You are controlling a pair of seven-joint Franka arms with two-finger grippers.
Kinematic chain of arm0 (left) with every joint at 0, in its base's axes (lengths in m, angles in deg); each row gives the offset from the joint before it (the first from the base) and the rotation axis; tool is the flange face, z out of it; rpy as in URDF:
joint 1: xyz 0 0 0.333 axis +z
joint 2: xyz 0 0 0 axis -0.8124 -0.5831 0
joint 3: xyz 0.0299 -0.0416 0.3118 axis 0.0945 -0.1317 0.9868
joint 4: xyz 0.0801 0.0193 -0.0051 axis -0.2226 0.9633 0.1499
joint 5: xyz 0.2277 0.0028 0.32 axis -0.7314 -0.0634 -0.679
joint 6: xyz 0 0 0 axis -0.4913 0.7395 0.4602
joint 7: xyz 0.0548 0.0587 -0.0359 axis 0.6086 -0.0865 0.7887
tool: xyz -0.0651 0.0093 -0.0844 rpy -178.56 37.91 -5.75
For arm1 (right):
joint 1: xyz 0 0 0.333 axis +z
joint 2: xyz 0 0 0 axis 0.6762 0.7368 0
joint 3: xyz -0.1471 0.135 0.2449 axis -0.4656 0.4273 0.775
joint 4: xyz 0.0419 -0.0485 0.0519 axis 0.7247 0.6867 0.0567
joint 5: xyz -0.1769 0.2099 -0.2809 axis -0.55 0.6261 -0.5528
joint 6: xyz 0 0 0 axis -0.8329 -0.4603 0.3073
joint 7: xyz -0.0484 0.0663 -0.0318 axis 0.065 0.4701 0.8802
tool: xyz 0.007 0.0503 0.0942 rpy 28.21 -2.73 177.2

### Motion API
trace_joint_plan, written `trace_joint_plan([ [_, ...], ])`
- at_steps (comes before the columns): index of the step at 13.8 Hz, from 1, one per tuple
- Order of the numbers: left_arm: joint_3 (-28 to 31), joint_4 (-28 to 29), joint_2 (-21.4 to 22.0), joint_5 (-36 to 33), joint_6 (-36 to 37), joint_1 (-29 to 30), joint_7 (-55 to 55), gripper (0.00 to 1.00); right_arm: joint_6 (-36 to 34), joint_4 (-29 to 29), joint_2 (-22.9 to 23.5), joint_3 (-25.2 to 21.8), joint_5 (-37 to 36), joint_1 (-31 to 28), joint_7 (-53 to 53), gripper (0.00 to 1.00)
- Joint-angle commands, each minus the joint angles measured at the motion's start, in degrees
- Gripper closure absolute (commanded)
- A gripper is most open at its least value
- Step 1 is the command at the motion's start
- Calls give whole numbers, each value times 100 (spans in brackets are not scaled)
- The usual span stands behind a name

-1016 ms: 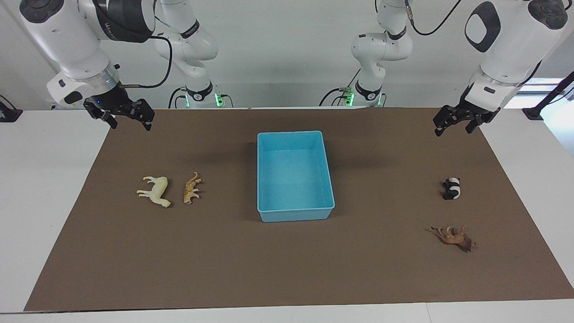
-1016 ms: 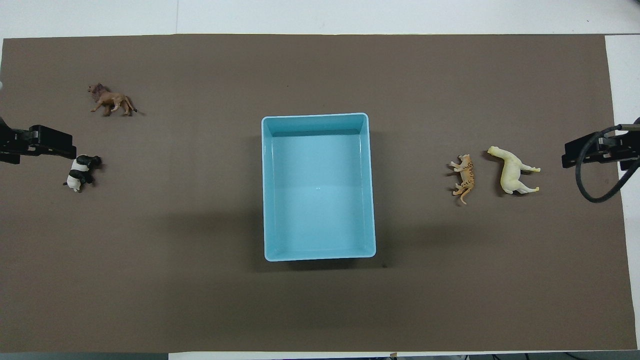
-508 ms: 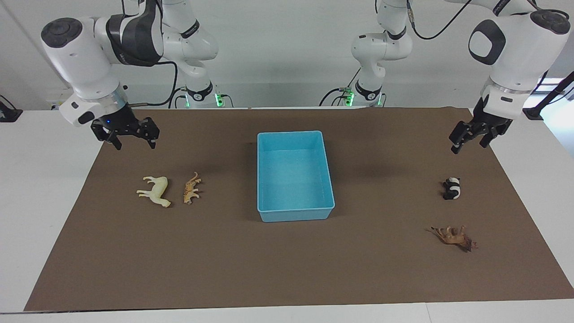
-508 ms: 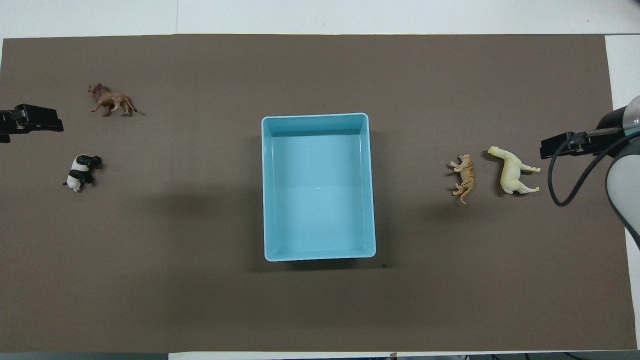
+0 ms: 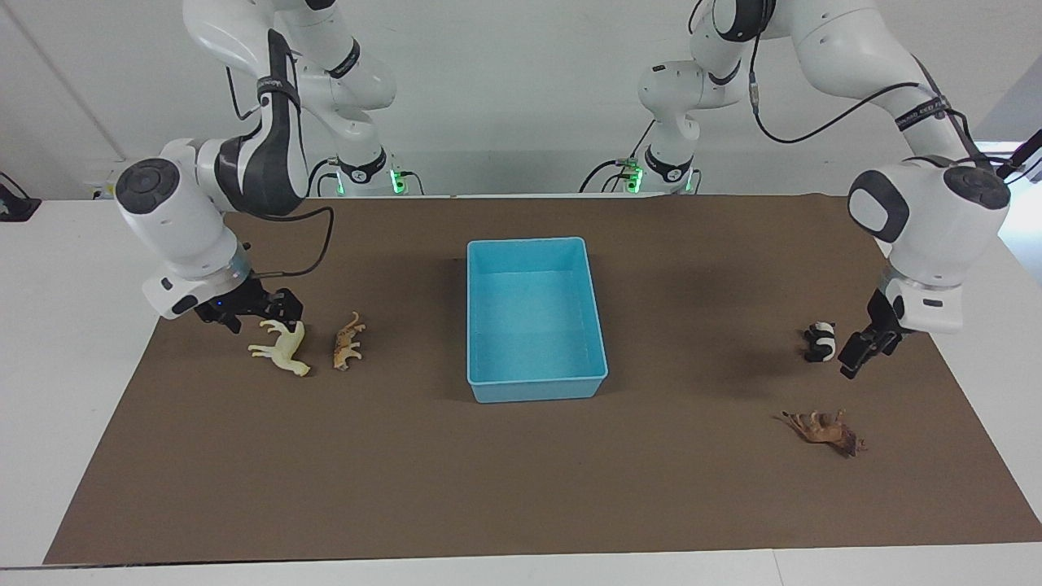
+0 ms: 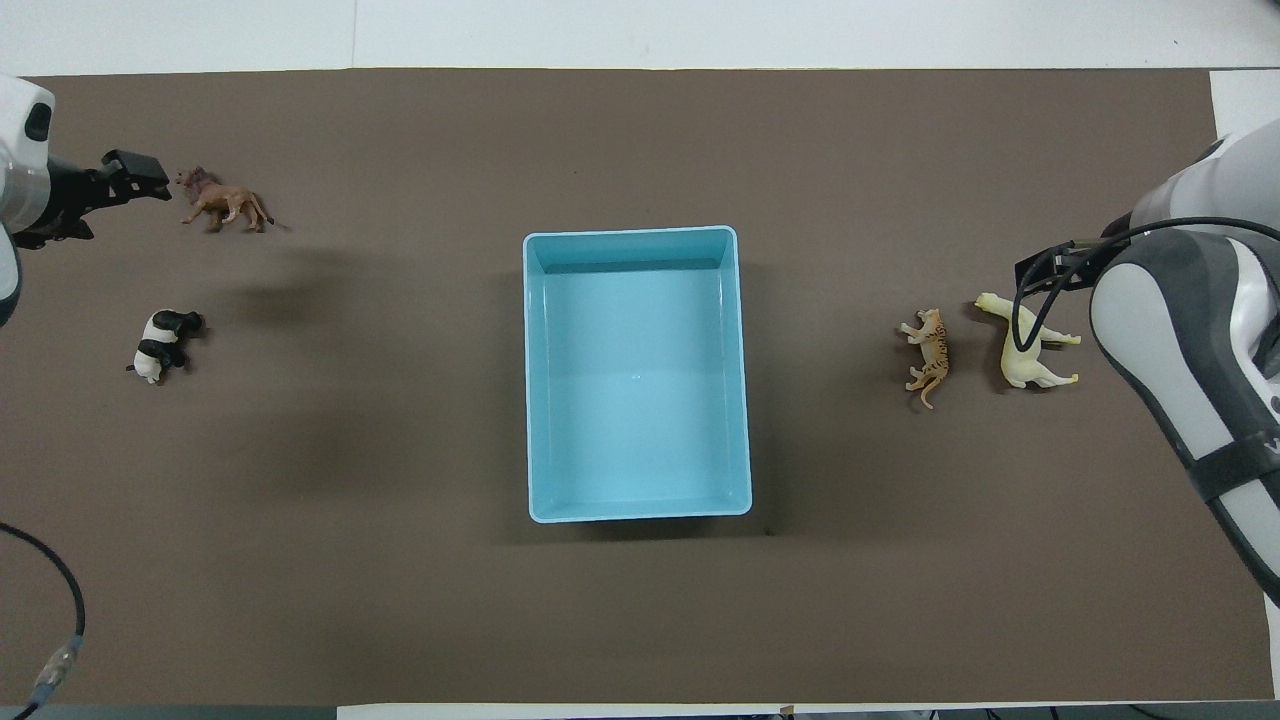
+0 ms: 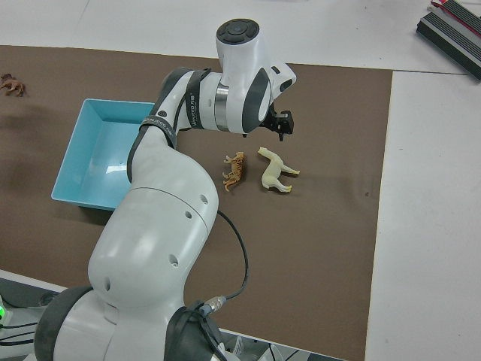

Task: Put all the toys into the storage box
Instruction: 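Grasp the brown horse with the left gripper while the right gripper grasps the cream horse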

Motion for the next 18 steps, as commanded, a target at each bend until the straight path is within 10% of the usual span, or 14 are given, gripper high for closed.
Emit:
trace_joint_plan([
  [1, -12, -1163, -1028, -5, -45, 40, 1128, 0, 374, 541, -113, 53, 16, -142, 341, 0],
  [7, 6, -471, -1144, 294, -898, 146, 2950, 0, 972, 1176, -175, 36, 7, -229, 868, 0],
  [18, 6, 462, -933, 268, -1628, 58, 2933, 0, 1598, 2055, -430, 36, -55, -361, 798, 0],
])
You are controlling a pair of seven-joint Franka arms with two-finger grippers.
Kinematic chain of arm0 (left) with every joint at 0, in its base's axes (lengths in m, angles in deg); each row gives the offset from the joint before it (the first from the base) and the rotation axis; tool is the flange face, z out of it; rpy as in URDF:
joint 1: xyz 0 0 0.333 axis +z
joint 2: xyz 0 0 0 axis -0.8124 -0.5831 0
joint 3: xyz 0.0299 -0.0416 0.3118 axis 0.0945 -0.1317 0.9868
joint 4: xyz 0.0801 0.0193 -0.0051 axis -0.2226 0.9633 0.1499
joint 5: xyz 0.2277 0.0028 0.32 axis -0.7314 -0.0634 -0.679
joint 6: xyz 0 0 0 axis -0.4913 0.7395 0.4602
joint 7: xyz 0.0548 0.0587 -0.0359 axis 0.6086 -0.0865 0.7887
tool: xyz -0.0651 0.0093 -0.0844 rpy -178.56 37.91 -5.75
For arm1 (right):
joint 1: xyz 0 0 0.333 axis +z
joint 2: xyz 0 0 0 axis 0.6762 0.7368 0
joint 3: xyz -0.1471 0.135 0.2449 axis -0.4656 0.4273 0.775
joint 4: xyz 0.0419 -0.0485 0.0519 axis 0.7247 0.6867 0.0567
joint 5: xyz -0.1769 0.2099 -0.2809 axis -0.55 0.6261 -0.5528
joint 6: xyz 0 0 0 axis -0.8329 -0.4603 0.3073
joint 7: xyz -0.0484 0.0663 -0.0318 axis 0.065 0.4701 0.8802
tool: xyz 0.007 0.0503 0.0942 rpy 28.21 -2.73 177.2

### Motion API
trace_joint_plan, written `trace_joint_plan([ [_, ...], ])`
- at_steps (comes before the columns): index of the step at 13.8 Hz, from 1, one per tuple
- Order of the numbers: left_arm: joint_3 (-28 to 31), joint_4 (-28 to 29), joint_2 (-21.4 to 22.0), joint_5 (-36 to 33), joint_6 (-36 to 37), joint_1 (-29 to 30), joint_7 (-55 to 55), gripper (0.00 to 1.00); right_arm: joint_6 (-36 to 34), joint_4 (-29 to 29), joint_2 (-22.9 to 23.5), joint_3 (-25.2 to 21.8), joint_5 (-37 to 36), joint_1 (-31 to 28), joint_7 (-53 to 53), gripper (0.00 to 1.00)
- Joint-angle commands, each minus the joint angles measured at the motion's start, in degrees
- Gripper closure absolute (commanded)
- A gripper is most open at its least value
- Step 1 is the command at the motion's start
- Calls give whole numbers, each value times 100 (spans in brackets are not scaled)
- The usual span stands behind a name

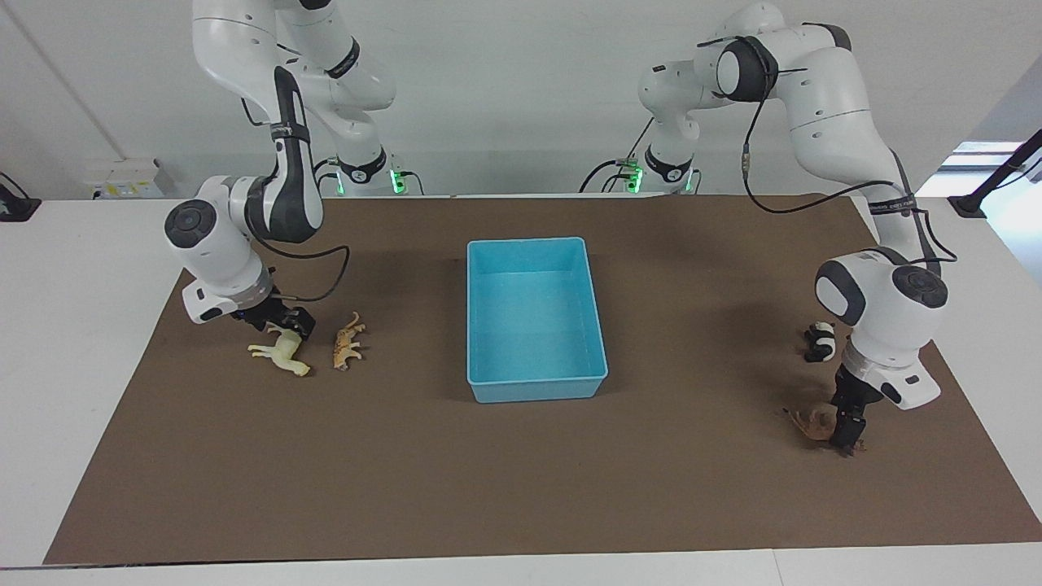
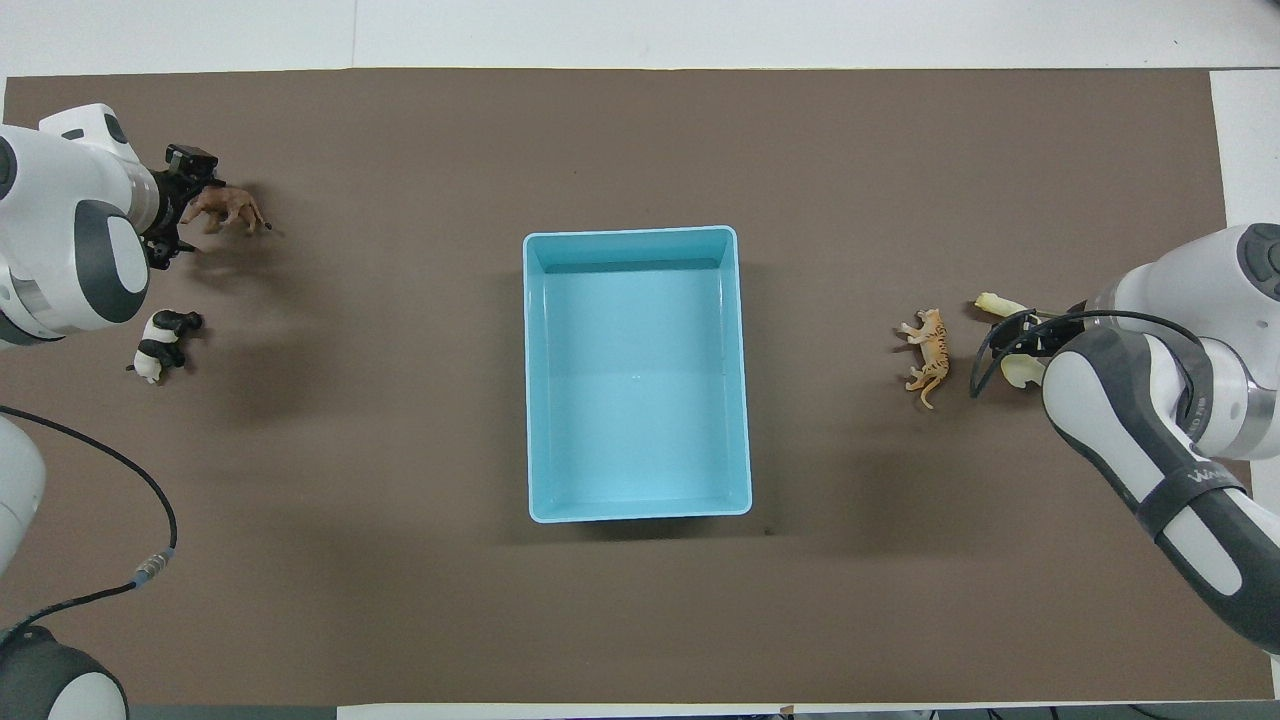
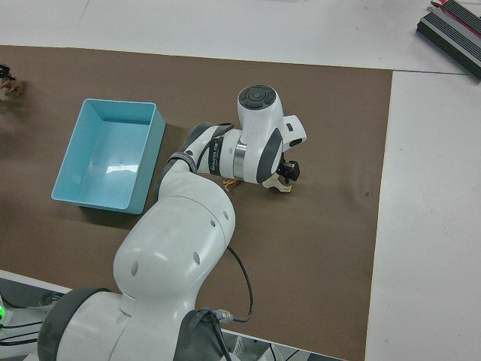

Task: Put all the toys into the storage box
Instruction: 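Grasp the brown horse with the left gripper while the right gripper grasps the cream horse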

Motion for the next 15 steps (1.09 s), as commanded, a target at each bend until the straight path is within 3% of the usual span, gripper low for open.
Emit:
trace_joint_plan([
  [1, 41, 305, 201, 26, -217, -71, 68, 0, 254, 282, -200, 69, -61, -110, 37, 0],
  [2, 41, 296, 175, 26, -235, -140, 77, 3, 412, 352, -200, 69, -53, -110, 46, 0],
  [5, 41, 279, 157, 35, -218, -176, 77, 68, 755, 371, -7, 69, -61, -145, 29, 0],
  [7, 33, 130, 149, 70, -95, -150, 77, 92, 809, 379, 2, 69, -62, -163, -41, 5],
  [8, 41, -45, 122, 70, 123, -158, 77, 99, 792, 388, 2, 69, -62, -181, -51, 15],
  [9, 41, -151, 113, 62, 308, -176, 86, 100, 765, 414, -15, 69, -62, -224, -103, 21],
  [12, 41, -283, 131, 61, 659, -360, 121, 100, 704, 415, -24, 69, -62, -286, -481, 89],
  [13, 24, -501, 174, 61, 1044, -465, 234, 100, 643, 371, -24, 78, -53, -286, -481, 100],
  [15, -2, -994, 376, 61, 2019, -929, 602, 100, -100, -127, -86, 87, -27, -190, -429, 100],
])
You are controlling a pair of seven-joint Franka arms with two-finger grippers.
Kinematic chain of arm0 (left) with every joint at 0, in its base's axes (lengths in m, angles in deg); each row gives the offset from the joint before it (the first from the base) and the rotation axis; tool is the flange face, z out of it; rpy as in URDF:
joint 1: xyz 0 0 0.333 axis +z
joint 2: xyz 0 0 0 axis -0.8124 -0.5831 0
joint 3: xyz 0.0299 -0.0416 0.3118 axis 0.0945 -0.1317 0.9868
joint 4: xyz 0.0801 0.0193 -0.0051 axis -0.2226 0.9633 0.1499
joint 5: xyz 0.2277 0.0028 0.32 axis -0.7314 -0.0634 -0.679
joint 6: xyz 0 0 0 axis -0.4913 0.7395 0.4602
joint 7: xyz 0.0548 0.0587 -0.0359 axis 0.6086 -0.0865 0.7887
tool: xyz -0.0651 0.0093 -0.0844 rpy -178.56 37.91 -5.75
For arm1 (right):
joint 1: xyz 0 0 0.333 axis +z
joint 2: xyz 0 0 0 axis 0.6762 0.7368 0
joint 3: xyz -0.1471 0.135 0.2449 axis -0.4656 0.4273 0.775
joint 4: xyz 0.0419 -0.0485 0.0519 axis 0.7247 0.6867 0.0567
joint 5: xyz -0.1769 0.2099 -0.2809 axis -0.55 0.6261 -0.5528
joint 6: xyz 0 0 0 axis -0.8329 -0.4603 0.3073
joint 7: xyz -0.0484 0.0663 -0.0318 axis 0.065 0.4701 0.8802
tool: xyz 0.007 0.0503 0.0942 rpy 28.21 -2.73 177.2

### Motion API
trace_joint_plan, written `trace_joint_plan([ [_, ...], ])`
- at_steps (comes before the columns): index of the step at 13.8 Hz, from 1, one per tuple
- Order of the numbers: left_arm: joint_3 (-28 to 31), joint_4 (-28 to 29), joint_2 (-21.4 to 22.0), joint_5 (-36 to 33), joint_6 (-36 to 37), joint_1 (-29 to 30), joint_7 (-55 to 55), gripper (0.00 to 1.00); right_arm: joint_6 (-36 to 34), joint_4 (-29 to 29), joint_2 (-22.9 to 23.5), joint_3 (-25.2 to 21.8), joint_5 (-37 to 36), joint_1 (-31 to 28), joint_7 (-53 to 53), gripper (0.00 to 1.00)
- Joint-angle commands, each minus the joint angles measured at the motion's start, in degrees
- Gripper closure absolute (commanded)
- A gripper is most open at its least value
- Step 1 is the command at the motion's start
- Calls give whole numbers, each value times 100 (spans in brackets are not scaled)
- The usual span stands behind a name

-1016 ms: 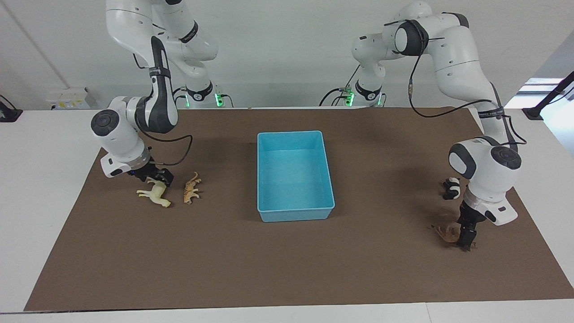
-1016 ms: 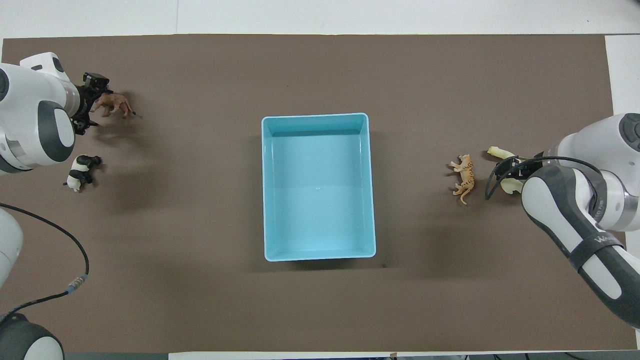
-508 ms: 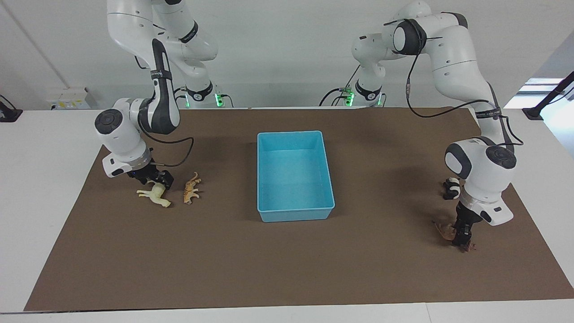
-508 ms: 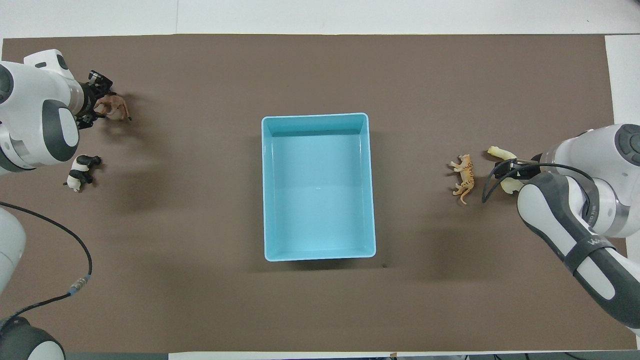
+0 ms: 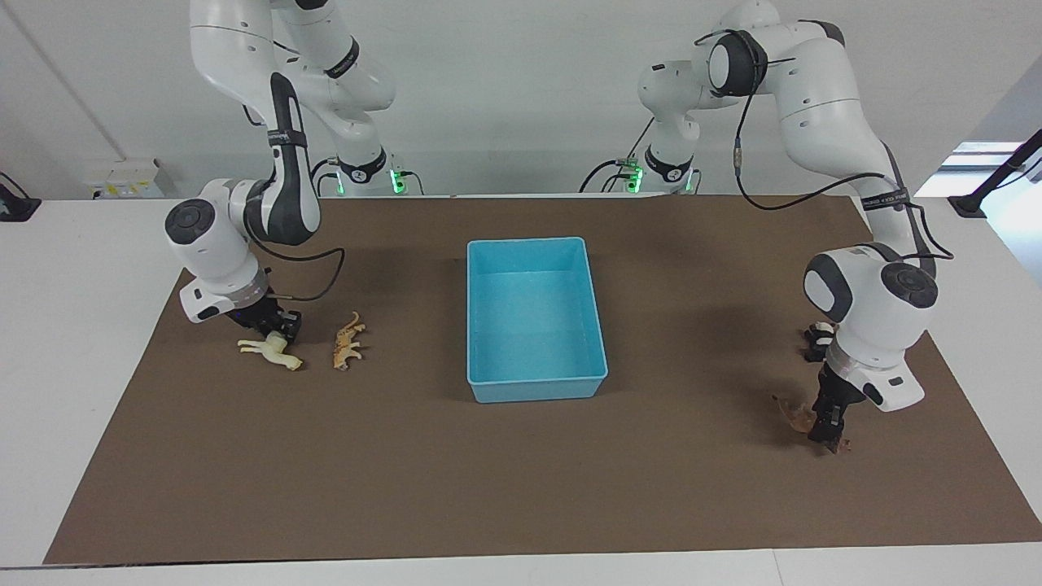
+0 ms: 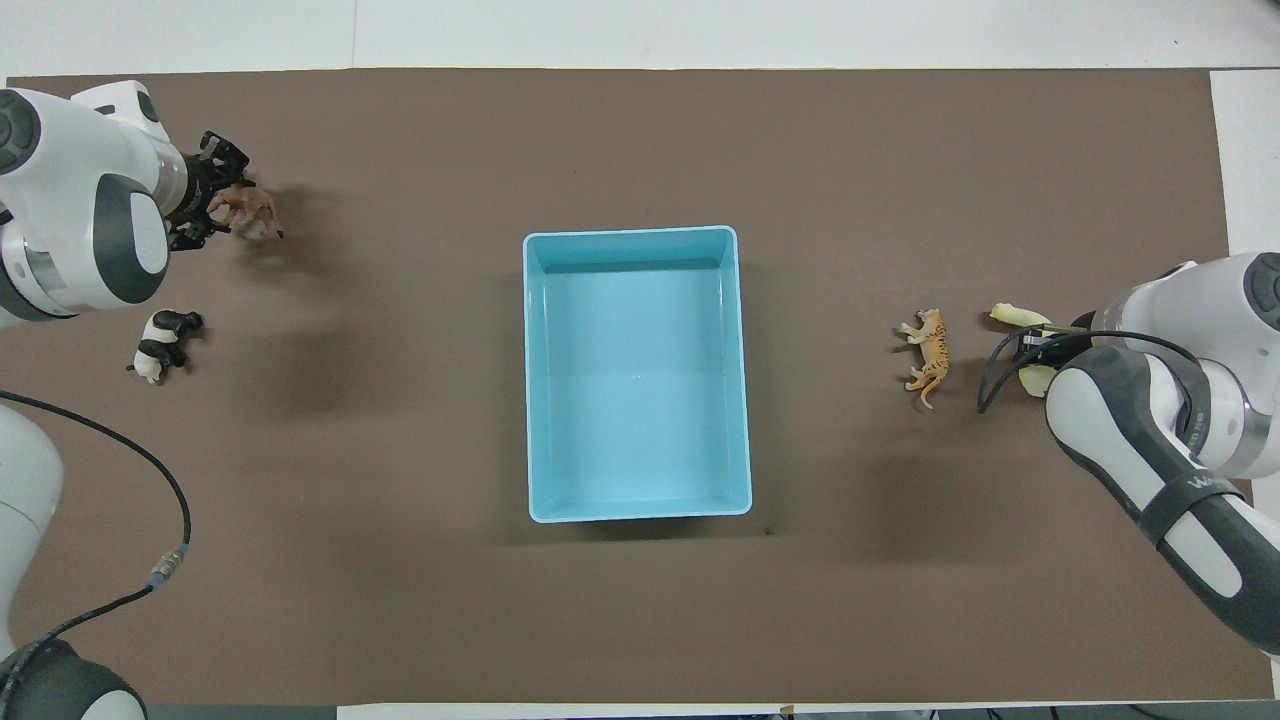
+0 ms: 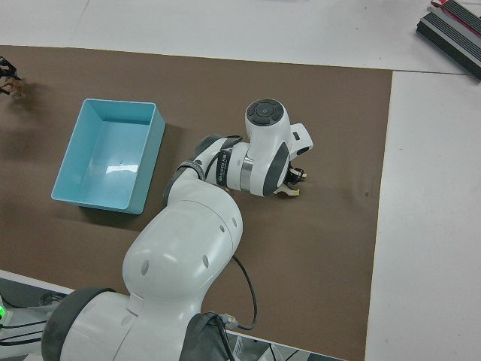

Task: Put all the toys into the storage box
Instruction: 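Carry the brown horse into the box and open the left gripper, then carry the cream horse over the box while the left gripper reaches the panda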

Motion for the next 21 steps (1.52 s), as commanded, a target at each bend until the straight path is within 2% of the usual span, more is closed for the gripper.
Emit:
trace_joint_plan([
  [1, 50, -475, 449, 66, 1032, -739, 573, 100, -1263, -937, -82, 97, 14, 72, -23, 100],
  [3, 50, -335, 898, 57, 1235, -1503, 1205, 100, -2005, -1783, -37, 97, 23, 379, 249, 100],
  [5, 50, -238, 1110, 57, 1437, -2224, 1576, 100, -2113, -2259, -46, 97, 32, 818, 688, 100],
  [7, 59, 16, 1207, 40, 1228, -2902, 2321, 100, -2253, -2707, -37, 97, 40, 1205, 1214, 100],
  [8, 59, 235, 1277, 40, 1123, -3183, 2411, 97, -2272, -2857, -20, 97, 127, 1346, 1478, 100],
  [9, 68, 559, 1452, 40, 1069, -3394, 2395, 68, -2280, -2928, 24, 97, 311, 1452, 1611, 100],
  [10, 59, 832, 1549, 14, 930, -3484, 2386, 16, -2254, -2929, 42, 97, 382, 1514, 1691, 100],
  [11, 68, 956, 1611, -4, 832, -3580, 2386, 0, -2254, -2920, 50, 97, 392, 1558, 1805, 100],
  [12, 85, 958, 1629, -4, 910, -3581, 2386, 0, -2280, -2920, 51, 106, 401, 1567, 1867, 100],
  [14, 103, 984, 1926, -22, 1426, -3494, 2325, 0, -2237, -2859, 42, 106, 636, 1672, 2156, 100],
  [16, 356, 975, 2321, -302, 1771, -3057, 1679, 0, -2193, -2876, 42, 106, 822, 1699, 2254, 100],
  [17, 366, 984, 2411, -312, 1841, -2628, 978, 0, -2149, -2876, 42, 115, 997, 1838, 2489, 100],
  [19, 375, 1045, 2429, -303, 1991, -1574, -980, 0, -1887, -2938, 42, 115, 1069, 2487, 3244, 100],
  [21, 367, 1439, 2560, -294, 1712, -676, -2721, 0, -1798, -3174, 260, 115, 1200, 3093, 3851, 100],
])
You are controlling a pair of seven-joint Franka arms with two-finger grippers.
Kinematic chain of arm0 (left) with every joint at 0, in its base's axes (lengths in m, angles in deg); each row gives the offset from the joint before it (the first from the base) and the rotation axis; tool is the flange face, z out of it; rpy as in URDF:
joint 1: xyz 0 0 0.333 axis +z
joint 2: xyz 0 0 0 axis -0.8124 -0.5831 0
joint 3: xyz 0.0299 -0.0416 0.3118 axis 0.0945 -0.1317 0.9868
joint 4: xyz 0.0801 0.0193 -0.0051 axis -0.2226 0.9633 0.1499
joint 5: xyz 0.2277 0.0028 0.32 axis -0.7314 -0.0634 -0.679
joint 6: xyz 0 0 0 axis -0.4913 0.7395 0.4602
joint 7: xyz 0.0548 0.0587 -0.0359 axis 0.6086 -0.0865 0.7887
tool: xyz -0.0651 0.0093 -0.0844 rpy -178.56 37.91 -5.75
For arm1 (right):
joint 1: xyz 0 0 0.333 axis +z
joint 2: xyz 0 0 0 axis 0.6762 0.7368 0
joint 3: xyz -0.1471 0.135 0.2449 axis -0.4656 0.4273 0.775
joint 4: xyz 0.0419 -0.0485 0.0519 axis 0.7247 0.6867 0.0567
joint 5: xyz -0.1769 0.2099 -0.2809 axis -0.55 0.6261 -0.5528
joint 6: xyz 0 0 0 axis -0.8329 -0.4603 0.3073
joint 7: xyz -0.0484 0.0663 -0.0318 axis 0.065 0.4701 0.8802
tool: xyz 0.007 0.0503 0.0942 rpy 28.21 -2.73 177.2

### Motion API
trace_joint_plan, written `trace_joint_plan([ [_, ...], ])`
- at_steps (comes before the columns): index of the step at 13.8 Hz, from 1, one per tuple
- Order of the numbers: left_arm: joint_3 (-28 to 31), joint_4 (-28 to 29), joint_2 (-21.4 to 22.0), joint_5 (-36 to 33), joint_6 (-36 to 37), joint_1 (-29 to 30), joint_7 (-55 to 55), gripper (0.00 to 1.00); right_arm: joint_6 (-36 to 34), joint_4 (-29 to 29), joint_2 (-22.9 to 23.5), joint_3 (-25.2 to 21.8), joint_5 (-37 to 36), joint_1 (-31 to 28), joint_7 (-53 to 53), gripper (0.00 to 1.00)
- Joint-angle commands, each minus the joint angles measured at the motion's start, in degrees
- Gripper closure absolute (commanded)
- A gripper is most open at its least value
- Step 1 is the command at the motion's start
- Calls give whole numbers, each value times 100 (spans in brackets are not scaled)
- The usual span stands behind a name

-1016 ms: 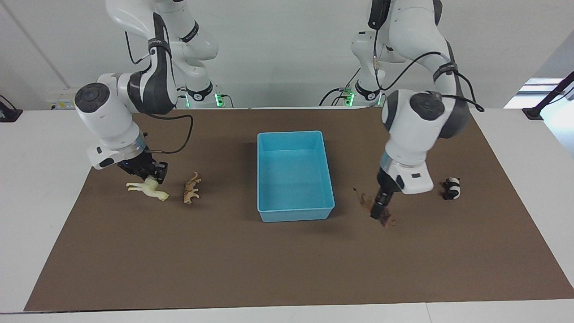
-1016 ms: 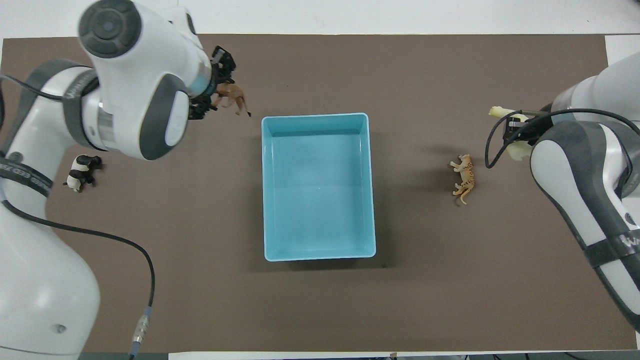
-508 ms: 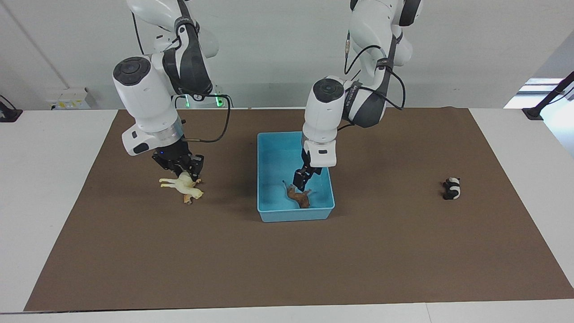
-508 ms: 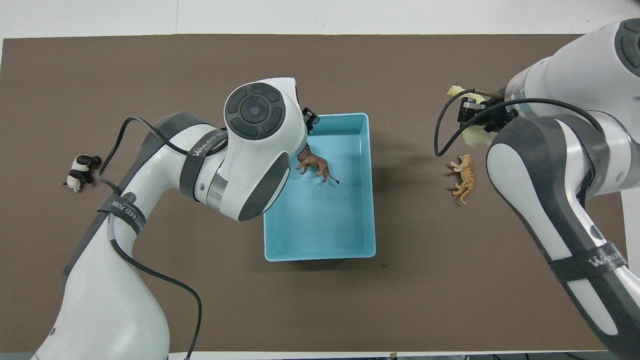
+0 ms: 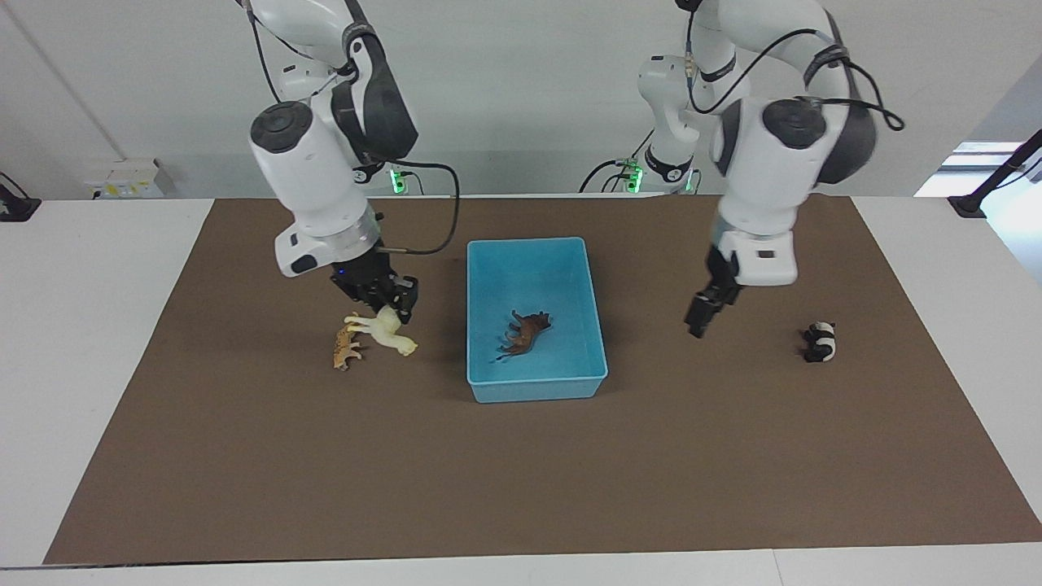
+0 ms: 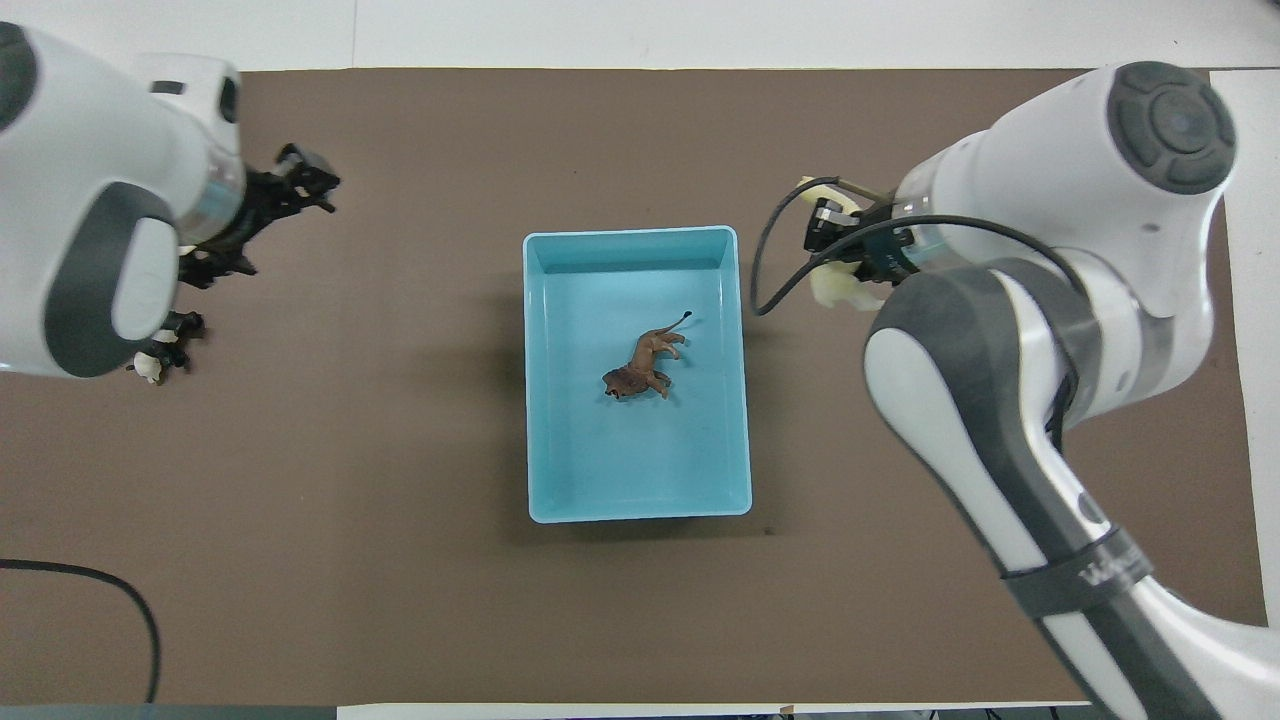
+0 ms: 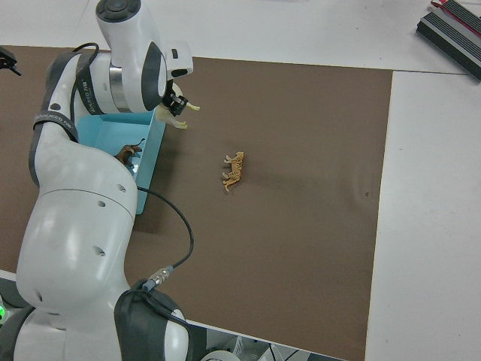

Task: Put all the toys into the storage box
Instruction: 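Carry the cream horse over the box while the left gripper reaches the panda, then release the cream horse into the box while the left gripper grasps the panda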

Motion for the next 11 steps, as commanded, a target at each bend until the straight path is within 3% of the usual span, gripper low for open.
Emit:
trace_joint_plan([
  [1, -106, 777, 274, -2, -427, 1032, -2250, 0, 131, -465, 465, -27, 114, 880, 860, 100],
  [4, -80, 1289, 205, -11, -1060, 1604, -4589, 0, 464, -976, 1011, -19, 244, 1252, 1319, 100],
  [7, -80, 1937, 143, -11, -2007, 1914, -4955, 0, 833, -924, 1301, -27, 236, 1464, 1346, 100],
  [8, -80, 2192, 117, -11, -2402, 1949, -5051, 0, 991, -880, 1346, -27, 219, 1429, 1329, 95],
  [9, -80, 2308, -5, -11, -2641, 2037, -5191, 0, 1071, -793, 1364, -27, 201, 1376, 1268, 80],
  [11, -80, 2300, -295, -11, -2793, 2020, -5333, 0, 1090, -765, 1434, -27, 184, 1306, 1057, 8],
])
